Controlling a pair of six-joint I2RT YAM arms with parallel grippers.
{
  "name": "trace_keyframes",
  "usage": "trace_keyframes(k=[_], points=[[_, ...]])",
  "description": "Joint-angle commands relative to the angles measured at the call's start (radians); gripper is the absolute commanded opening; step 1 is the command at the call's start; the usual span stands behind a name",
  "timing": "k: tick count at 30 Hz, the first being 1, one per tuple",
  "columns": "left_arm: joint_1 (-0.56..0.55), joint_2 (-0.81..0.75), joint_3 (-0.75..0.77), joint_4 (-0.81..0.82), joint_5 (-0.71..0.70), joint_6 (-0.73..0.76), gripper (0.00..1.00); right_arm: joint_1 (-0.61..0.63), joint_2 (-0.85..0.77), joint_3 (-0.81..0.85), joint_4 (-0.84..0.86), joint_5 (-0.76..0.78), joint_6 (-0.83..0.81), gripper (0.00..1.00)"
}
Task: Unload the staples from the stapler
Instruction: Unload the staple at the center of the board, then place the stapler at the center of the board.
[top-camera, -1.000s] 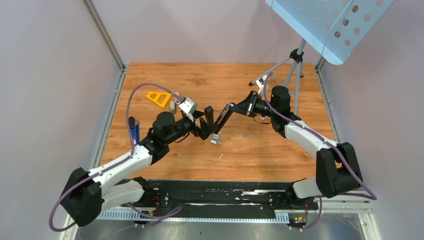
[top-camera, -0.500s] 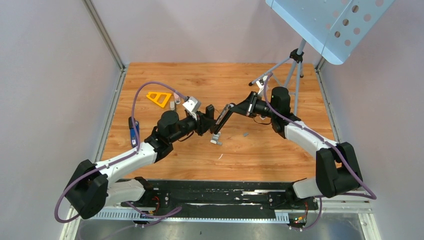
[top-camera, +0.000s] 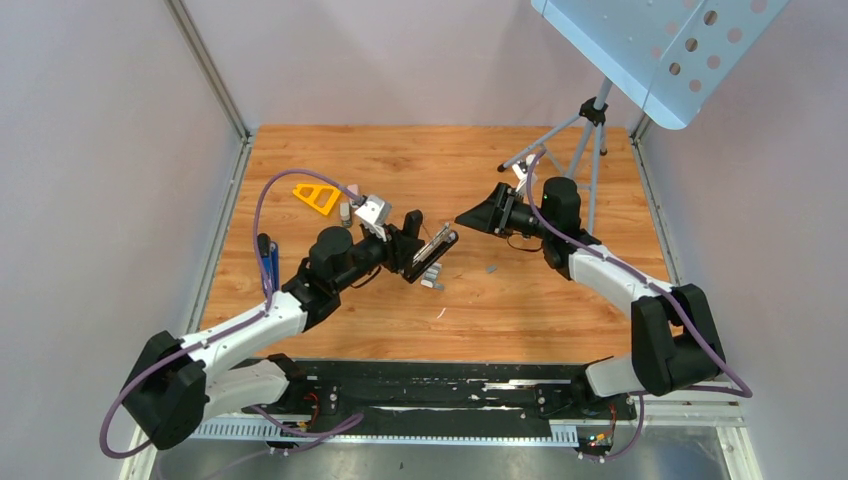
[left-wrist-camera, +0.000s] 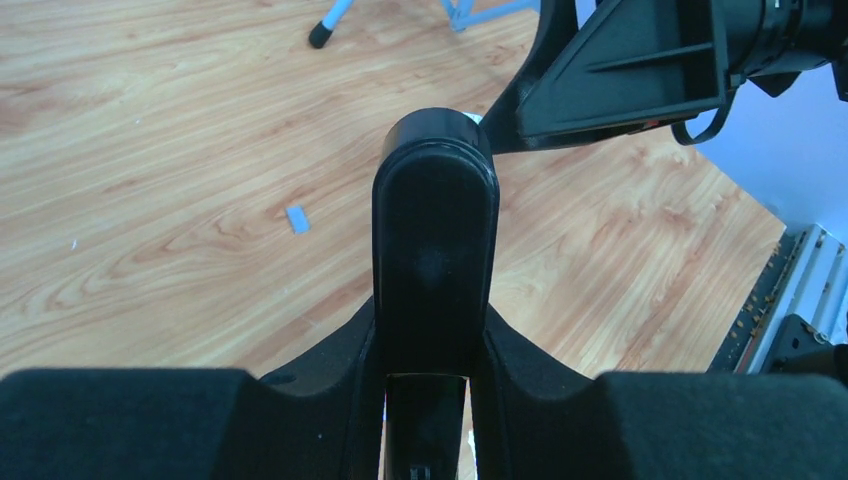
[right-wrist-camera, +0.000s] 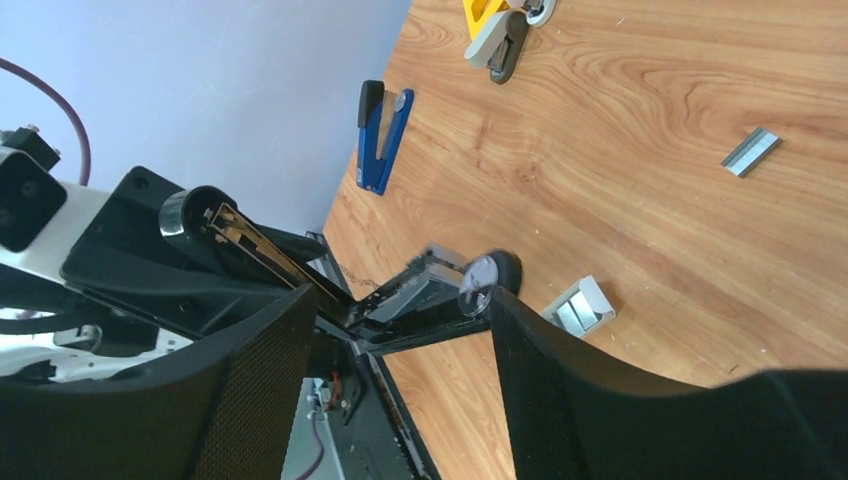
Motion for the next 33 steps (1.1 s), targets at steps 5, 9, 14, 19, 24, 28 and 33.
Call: trace_keyframes(k=[5, 9, 14, 19, 24, 28, 33], points=[[0.05, -0.132, -0.042, -0.091, -0.123, -0.046, 0.0, -0.014, -0.023, -0.037, 0.038, -0.007, -0.019, 0.76], [0.11, -0.219, -0.065, -0.219, -0.204, -0.045, 0.0, -0.017, -0.03, -0.05, 0.038, -0.004, -0.032, 0.76], [0.165, -0.308, -0.067, -0.381, -0.433, -0.007, 0.0, -0.029, -0.036, -0.066, 0.037, 0.004, -0.035, 0.76], [0.192, -0.353, -0.091, -0.443, -0.695, 0.003, 0.0, -0.04, -0.041, -0.08, 0.037, 0.009, -0.038, 0.76], [0.261, -0.333, -0.122, -0.393, -0.824, -0.016, 0.0, -0.046, -0.044, -0.087, 0.037, 0.011, -0.038, 0.76], [0.385, -0.245, -0.14, -0.277, -0.774, -0.072, 0.0, -0.048, -0.045, -0.088, 0.036, 0.01, -0.039, 0.76], [0.477, -0.041, -0.117, -0.11, -0.769, -0.118, 0.0, -0.05, -0.048, -0.09, 0.033, 0.009, -0.042, 0.76]])
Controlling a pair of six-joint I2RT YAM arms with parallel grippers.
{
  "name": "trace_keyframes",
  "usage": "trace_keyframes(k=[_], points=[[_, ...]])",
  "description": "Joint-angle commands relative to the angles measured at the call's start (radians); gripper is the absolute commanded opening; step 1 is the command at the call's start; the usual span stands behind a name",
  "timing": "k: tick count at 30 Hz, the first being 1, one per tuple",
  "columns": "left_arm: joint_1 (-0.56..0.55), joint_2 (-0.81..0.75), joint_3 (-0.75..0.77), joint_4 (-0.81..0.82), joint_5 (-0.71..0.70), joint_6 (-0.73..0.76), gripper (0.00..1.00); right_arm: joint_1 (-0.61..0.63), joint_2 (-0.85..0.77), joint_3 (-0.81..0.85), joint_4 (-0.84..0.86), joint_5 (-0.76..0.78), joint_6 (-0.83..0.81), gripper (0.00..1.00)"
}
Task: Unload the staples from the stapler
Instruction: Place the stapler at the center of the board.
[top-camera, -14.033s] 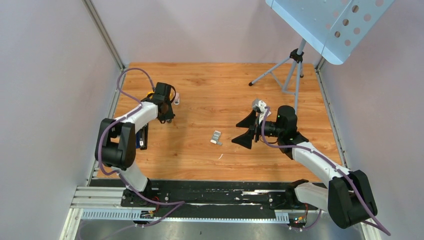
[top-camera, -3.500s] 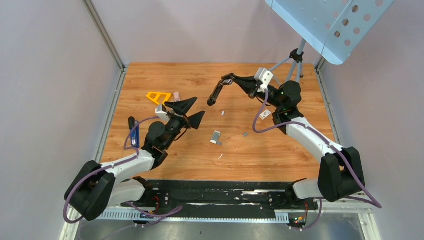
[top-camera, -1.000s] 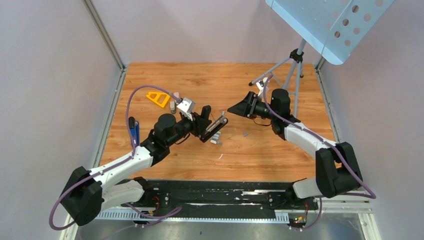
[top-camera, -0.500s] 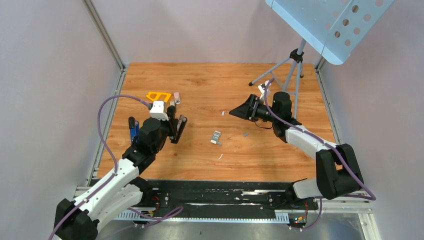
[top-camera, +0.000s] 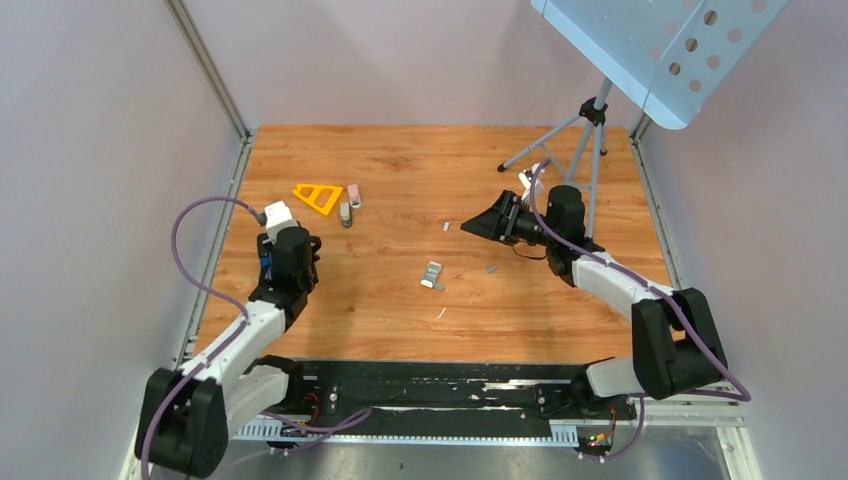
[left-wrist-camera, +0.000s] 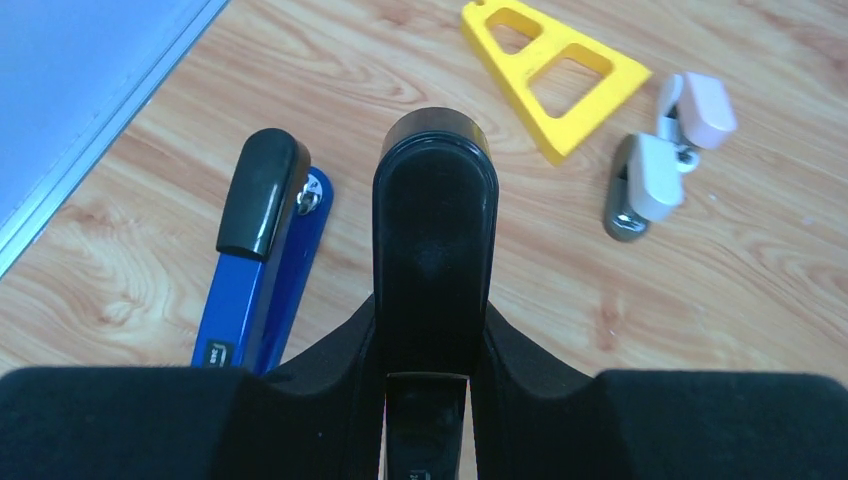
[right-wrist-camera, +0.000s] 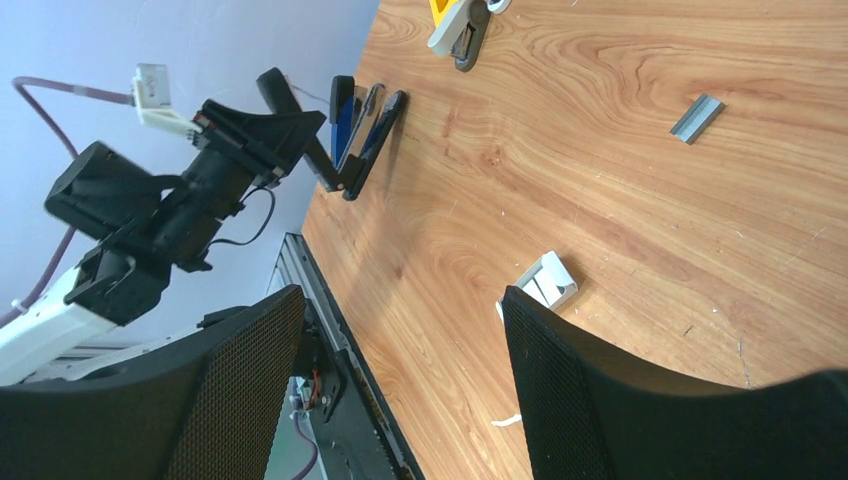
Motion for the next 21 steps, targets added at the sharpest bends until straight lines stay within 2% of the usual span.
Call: trace_keyframes(k=[1, 6, 11, 13, 18, 20, 21], points=[[0.055, 0.156, 0.045, 0.241, -0.036, -0.072, 0.0, -0.019, -0.027, -0.015, 0.013, 0.003, -0.012, 0.76], [0.08, 0.411, 0.206, 0.223, -0.084, -0.128, 0.0, -0.023, -0.026, -0.018, 0.014, 0.003, -0.014, 0.76], [0.104, 0.567, 0.37, 0.111, -0.074, -0.153, 0.01, -0.034, -0.029, -0.026, 0.016, 0.006, -0.015, 0.76], [0.118, 0.618, 0.439, 0.048, -0.045, -0.162, 0.11, -0.039, -0.03, -0.03, 0.017, 0.007, -0.014, 0.76], [0.16, 0.719, 0.548, -0.056, 0.089, -0.177, 0.16, -0.046, -0.031, -0.037, 0.021, 0.011, -0.013, 0.76], [0.176, 0.742, 0.566, -0.077, 0.16, -0.19, 0.27, -0.049, -0.031, -0.039, 0.022, 0.012, -0.012, 0.76], [0.182, 0.75, 0.568, -0.082, 0.188, -0.195, 0.36, -0.051, -0.031, -0.04, 0.024, 0.013, -0.011, 0.76]])
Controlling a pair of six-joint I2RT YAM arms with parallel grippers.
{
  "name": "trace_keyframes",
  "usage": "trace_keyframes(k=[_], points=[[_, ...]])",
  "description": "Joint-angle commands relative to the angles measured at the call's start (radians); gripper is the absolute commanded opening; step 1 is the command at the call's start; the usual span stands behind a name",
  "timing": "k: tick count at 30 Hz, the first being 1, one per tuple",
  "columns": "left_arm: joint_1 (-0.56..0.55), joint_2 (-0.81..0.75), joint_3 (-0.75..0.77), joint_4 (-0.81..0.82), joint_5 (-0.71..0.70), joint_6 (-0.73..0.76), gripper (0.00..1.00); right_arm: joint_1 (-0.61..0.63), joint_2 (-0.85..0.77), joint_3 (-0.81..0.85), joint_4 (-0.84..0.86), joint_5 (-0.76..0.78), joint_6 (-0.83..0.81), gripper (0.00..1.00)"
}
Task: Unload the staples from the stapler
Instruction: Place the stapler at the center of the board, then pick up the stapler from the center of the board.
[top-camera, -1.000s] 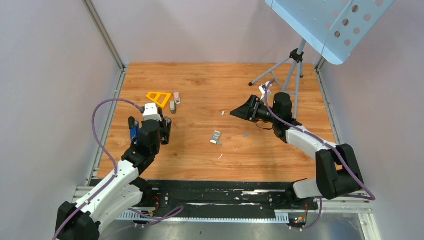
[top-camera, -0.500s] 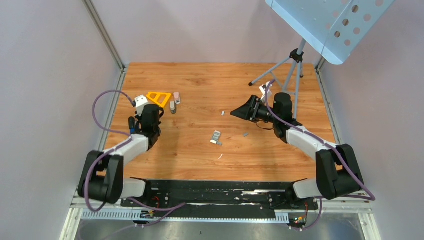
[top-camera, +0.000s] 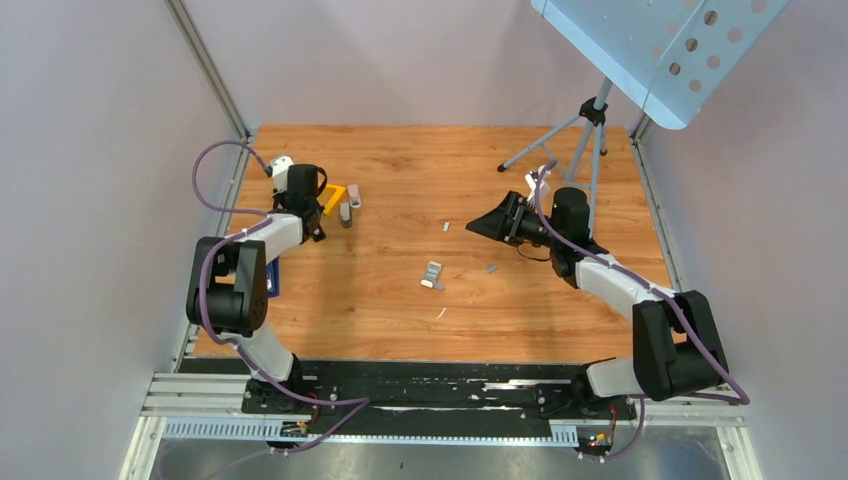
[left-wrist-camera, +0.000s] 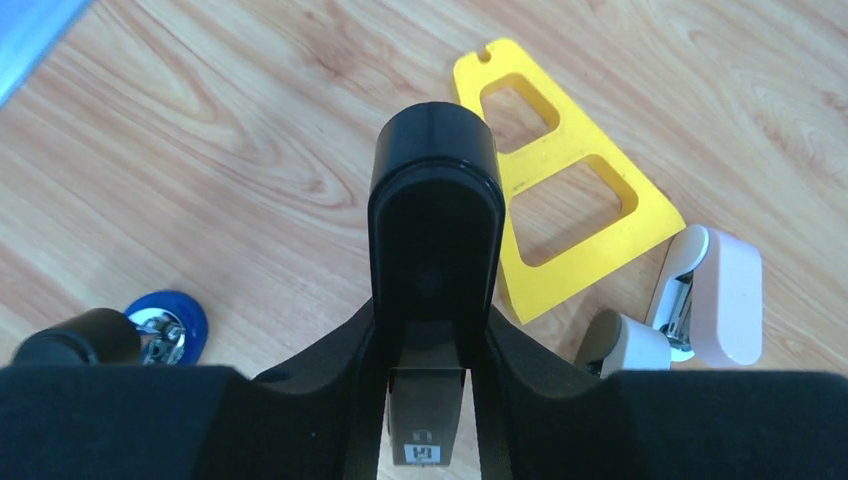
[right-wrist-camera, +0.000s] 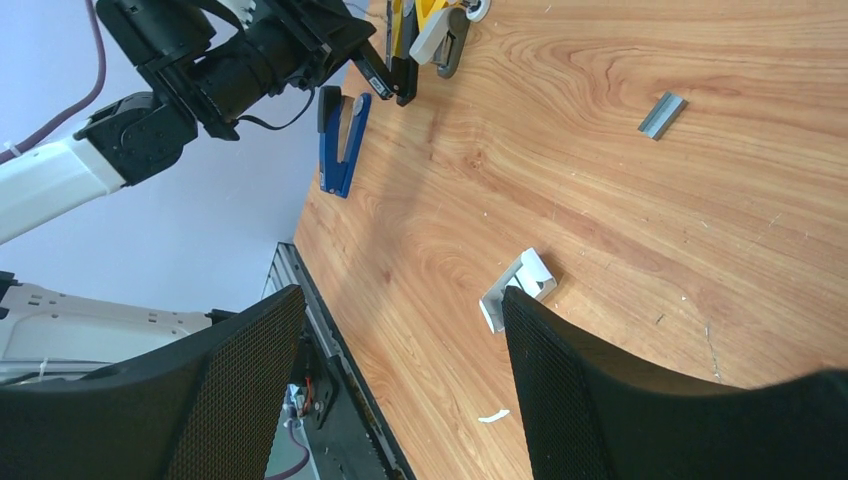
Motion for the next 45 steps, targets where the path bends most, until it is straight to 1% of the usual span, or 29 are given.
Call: trace_keyframes(k=[1, 2, 4, 7, 10, 11, 15, 21, 24, 27, 29, 32, 35, 38, 42, 45], points=[[0.034, 0.033, 0.04, -0.051, 0.148, -0.045, 0.47, -0.02, -0.021, -0.018, 0.024, 0.012, -0.005, 0.76], [0.037, 0.033, 0.039, -0.05, 0.17, -0.05, 0.56, -0.021, -0.022, -0.02, 0.024, 0.012, -0.004, 0.76], [0.042, 0.023, 0.039, -0.05, 0.206, -0.053, 0.72, -0.023, -0.021, -0.022, 0.025, 0.012, -0.004, 0.76], [0.044, -0.017, 0.046, -0.058, 0.255, -0.034, 0.84, -0.023, -0.021, -0.022, 0.026, 0.01, -0.004, 0.76], [0.045, -0.093, 0.047, -0.071, 0.308, 0.029, 0.97, -0.024, -0.021, -0.023, 0.028, 0.01, -0.002, 0.76], [0.045, -0.123, 0.046, -0.077, 0.325, 0.054, 0.99, -0.024, -0.022, -0.023, 0.029, 0.01, -0.003, 0.76], [0.047, -0.275, 0.012, -0.089, 0.379, 0.164, 1.0, -0.024, -0.024, -0.028, 0.035, 0.01, -0.001, 0.76], [0.086, -0.508, -0.14, -0.142, 0.386, 0.244, 1.0, -0.026, -0.027, -0.034, 0.041, 0.009, -0.003, 0.77], [0.195, -0.578, -0.199, -0.193, 0.434, 0.23, 1.0, -0.026, -0.028, -0.038, 0.039, 0.009, -0.005, 0.77], [0.307, -0.6, -0.243, -0.226, 0.502, 0.208, 1.0, -0.025, -0.028, -0.041, 0.039, 0.011, -0.005, 0.77], [0.369, -0.584, -0.256, -0.238, 0.54, 0.199, 1.0, -0.024, -0.03, -0.043, 0.038, 0.012, -0.005, 0.77], [0.44, -0.507, -0.232, -0.282, 0.592, 0.193, 1.0, -0.024, -0.033, -0.045, 0.036, 0.014, -0.005, 0.77], [0.475, -0.412, -0.198, -0.304, 0.648, 0.204, 1.0, -0.024, -0.038, -0.049, 0.031, 0.016, -0.008, 0.77], [0.485, -0.319, -0.164, -0.323, 0.66, 0.23, 0.99, -0.025, -0.041, -0.051, 0.029, 0.018, -0.012, 0.77], [0.487, -0.217, -0.108, -0.369, 0.642, 0.257, 0.89, -0.026, -0.038, -0.051, 0.028, 0.019, -0.014, 0.77], [0.488, -0.145, -0.06, -0.414, 0.622, 0.277, 0.8, -0.024, -0.033, -0.051, 0.027, 0.022, -0.015, 0.77]])
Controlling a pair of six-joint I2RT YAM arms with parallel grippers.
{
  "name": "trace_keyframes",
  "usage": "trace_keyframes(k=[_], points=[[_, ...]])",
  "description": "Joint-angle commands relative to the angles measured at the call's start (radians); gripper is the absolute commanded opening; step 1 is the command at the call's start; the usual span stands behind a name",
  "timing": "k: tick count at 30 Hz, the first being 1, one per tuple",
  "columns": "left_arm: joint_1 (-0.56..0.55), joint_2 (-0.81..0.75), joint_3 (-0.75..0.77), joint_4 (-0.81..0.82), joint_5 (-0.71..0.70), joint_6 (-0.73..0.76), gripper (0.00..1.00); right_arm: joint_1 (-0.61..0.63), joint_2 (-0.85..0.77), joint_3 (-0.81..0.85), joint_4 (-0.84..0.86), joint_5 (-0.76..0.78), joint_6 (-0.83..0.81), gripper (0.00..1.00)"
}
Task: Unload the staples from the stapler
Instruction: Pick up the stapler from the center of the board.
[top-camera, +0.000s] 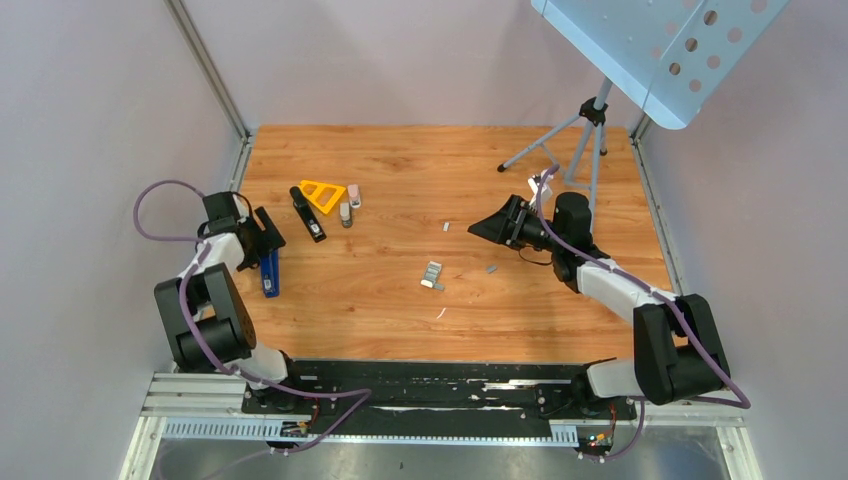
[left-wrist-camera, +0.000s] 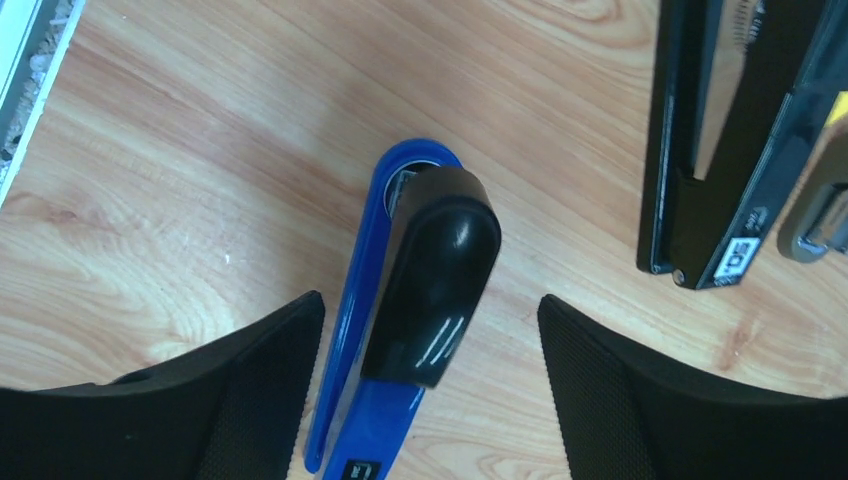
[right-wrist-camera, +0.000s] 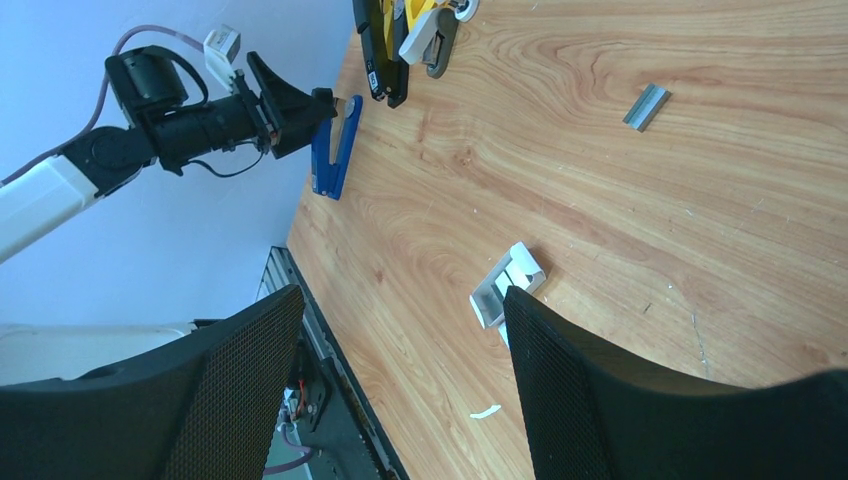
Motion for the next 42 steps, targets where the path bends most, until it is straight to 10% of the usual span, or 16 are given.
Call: trace_keyframes(k=[1, 11, 20, 29, 42], points=[[0.007, 0.085, 0.077, -0.073, -0.003, 0.05, 0.72, -0.017, -0.015, -0.012, 0.005, 0.008, -0.014, 0.77], [0.006, 0.174, 0.134, -0.111, -0.005, 0.064, 0.5, -0.017, -0.012, -0.011, -0.002, 0.012, -0.015, 0.77], [0.007, 0.134, 0.118, -0.146, -0.019, 0.078, 0.07, -0.017, -0.014, -0.012, -0.003, 0.013, -0.012, 0.77], [0.004, -0.076, 0.0, -0.143, 0.161, 0.025, 0.0, -0.017, -0.017, 0.017, -0.071, 0.023, -0.058, 0.77], [-0.052, -0.455, -0.205, -0.058, 0.446, -0.129, 0.0, -0.017, -0.02, 0.217, -0.456, 0.04, -0.57, 0.76]])
